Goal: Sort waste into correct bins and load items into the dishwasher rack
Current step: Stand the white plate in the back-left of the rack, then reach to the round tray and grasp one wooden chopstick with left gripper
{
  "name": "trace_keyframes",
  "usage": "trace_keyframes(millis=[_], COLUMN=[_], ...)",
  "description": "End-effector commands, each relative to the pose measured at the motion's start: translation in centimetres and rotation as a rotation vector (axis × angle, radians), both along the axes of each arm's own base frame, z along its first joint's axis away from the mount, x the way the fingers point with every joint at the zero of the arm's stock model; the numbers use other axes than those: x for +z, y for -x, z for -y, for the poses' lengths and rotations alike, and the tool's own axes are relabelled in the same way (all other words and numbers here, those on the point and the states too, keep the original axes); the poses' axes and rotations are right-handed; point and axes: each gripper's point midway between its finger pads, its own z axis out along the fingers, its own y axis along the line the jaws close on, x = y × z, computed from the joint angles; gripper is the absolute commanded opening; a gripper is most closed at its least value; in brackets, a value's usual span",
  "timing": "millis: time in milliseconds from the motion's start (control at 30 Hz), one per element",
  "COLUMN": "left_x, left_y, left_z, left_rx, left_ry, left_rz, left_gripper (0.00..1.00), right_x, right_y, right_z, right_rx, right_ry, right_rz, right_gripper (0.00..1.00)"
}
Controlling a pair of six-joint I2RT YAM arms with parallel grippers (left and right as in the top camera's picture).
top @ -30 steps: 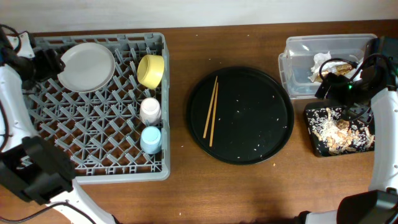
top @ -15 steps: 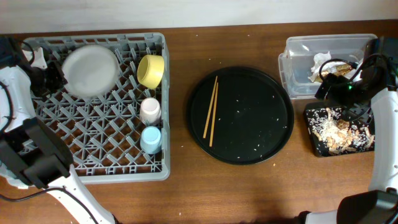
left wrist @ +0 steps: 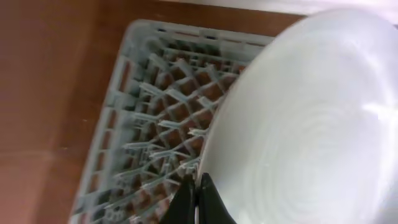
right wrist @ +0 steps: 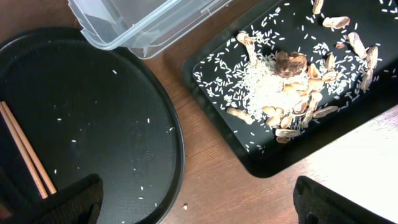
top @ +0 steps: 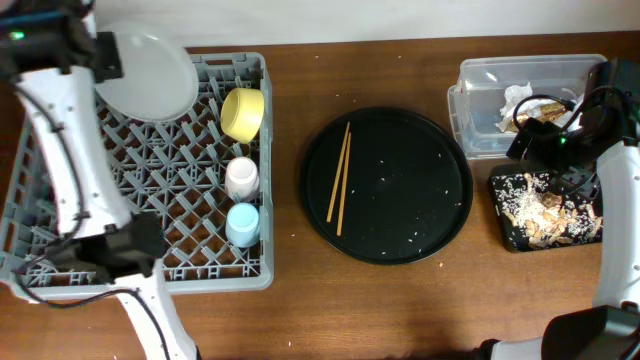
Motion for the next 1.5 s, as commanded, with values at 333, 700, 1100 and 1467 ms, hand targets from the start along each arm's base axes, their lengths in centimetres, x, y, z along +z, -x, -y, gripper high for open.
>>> trace_keyframes(millis=[333,700,1100,1467], left_x=[2.1,-5.1,-9.9,1.5], left_y=[-1.9,-3.7,-4.9,-1.6], left_z=[4.7,5.2,11.1,19.5], left_rx=[0.119,0.124,-0.092,-0.378], left_ry=[-0.502,-0.641,-0.349,0.117], left_rz=[0.014,-0.101,-0.136,0.081], left_gripper=[0.0,0.0,0.72,0.95], right_x=[0.3,0.3,0.3,0.3], right_y=[-0.3,-0.3,-0.3,-0.3], right_z=[0.0,0.0,0.0,0.0], right_rx=[0.001,0.001,0.0,0.001], right_ry=[0.002,0.002,0.002,0.002], right_rz=[0.011,0.011,0.01,0.01], right_gripper=[0.98,0.98,0.98,0.98])
